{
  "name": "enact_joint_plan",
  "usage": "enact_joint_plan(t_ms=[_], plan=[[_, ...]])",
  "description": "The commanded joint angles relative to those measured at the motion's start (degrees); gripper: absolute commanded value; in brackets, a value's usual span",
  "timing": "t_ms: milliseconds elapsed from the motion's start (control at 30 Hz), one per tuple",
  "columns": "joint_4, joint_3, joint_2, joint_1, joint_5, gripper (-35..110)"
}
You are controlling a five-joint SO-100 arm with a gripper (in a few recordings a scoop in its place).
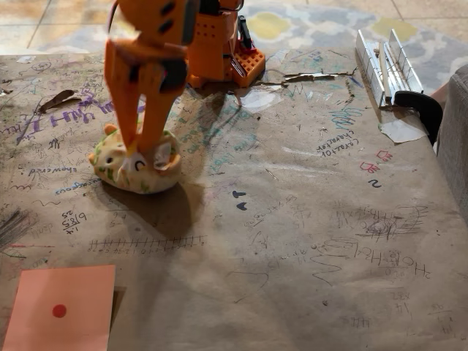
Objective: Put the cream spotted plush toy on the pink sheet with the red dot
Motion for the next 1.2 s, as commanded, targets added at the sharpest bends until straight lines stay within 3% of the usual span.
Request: enact_joint_plan(t_ms=[0,133,267,433,500,567,733,833,900,1167], plan=[[3.69,-16.08,12.74,-0.26,11.25,0],[1.05,-30.32,22.94,1.05,17.23,0],[-6.06,-34.10,34.37,3.52,16.17,0],[1.67,-27.77,39.11,1.23,11.16,1],[17.05,-30.06,29.44,-0.18,4.48,8],[24.43,-32.26,16.00,0.70,2.37,14],[32.17,-31.29,-10.90,4.66,-9.93,26],[36.83,-30.67,-18.28,8.53,-19.86,38],[38.94,-30.85,-20.57,10.63,-24.52,39],[39.11,-29.44,-31.20,12.83,-23.03,38]])
